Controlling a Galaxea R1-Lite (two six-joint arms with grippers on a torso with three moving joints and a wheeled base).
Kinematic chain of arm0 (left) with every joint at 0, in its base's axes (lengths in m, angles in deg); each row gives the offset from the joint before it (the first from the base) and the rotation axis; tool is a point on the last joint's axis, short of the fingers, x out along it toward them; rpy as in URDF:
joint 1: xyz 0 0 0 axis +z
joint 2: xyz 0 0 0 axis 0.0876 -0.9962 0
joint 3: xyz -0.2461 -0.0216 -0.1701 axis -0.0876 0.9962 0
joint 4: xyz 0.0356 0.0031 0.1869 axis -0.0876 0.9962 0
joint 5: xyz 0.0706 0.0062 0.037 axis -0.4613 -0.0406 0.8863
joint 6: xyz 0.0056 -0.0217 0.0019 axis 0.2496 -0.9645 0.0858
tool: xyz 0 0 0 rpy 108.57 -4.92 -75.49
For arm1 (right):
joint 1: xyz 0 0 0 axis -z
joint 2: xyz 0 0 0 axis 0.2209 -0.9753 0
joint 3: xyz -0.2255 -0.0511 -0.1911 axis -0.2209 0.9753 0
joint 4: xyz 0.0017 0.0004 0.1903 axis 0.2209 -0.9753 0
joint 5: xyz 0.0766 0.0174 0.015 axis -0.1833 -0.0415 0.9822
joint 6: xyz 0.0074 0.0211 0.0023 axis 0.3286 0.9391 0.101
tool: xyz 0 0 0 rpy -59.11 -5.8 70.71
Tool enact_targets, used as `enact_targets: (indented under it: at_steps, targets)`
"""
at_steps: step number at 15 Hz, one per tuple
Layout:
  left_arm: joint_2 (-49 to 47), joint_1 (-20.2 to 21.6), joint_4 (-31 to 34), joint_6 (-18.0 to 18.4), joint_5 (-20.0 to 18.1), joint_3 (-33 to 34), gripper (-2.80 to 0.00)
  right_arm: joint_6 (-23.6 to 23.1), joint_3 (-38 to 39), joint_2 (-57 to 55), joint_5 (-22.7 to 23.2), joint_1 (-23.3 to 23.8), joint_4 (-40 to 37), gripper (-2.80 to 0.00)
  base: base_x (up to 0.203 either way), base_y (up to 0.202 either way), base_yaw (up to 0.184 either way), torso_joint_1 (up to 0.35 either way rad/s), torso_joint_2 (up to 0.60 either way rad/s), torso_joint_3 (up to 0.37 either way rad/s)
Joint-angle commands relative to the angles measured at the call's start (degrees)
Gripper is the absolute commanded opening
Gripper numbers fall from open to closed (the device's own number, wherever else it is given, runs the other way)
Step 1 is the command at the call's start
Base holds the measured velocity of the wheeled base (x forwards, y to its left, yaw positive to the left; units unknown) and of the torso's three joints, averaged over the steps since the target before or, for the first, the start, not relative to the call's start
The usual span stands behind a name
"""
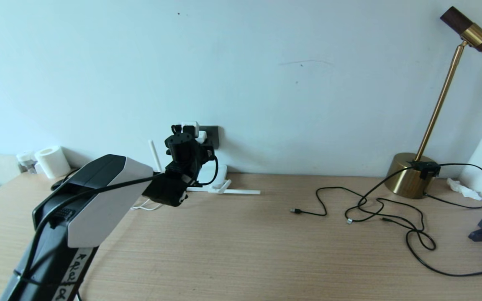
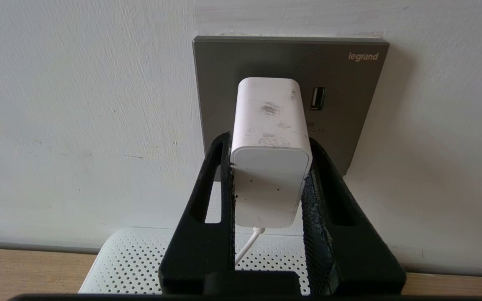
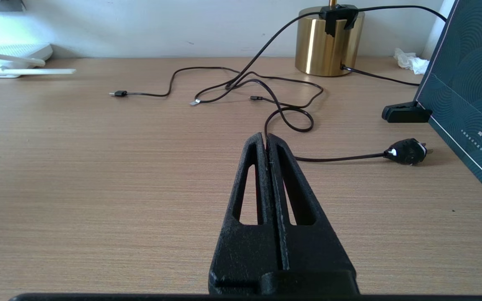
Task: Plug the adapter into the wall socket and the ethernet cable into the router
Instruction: Plug plug into socket
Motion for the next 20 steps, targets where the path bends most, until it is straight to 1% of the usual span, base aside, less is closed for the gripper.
enact_targets:
  at_steps: [1, 20]
  targets:
    - [-0.3, -0.1, -0.2, 0.0, 0.0, -0.5, -2.8, 0.0, 0.6, 0.0, 0.0, 0.0, 0.0, -2.8, 0.0, 0.0, 0.0, 0.0, 0.0, 0.0]
    - [-0.8, -0.4, 0.8, 0.0, 0.0, -1.8, -2.8, 0.0, 0.6, 0.0, 0.0, 0.0, 0.0, -2.8, 0.0, 0.0, 0.0, 0.0, 0.0, 0.0]
